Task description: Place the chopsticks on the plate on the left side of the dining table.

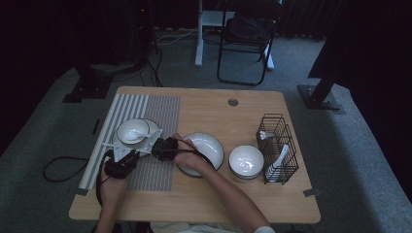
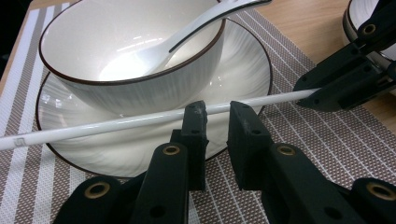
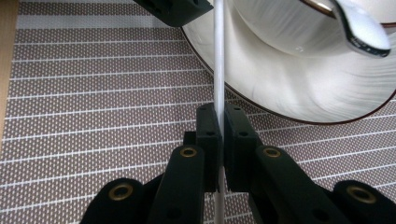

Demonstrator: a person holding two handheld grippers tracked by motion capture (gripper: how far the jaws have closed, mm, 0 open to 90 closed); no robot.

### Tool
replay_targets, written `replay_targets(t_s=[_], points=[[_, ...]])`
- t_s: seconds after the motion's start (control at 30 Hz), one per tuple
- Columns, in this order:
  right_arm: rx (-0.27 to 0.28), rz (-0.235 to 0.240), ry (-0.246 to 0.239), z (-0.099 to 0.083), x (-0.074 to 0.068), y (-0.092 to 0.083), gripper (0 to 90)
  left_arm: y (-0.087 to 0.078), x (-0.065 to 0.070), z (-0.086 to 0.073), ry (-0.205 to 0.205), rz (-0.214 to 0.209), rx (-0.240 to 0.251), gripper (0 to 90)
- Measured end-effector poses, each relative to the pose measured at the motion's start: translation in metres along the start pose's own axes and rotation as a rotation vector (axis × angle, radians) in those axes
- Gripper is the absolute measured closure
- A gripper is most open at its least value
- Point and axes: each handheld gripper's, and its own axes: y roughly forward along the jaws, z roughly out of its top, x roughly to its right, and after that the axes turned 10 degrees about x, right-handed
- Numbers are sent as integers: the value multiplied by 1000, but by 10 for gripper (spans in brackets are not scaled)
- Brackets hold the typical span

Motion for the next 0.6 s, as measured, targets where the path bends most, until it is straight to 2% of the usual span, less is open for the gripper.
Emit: replay_targets(t_s=[0.2,0.47,0.6], points=[[-9,2,4,-1,1,4,859,4,-2,-2,-6,1,-16,778],[-15,0,14,0,3,6,853,6,-1,-2,-13,-1,-13,778],[-16,-11,17,0,5,7,808,8,0,-1,-9,-5,-15,778]])
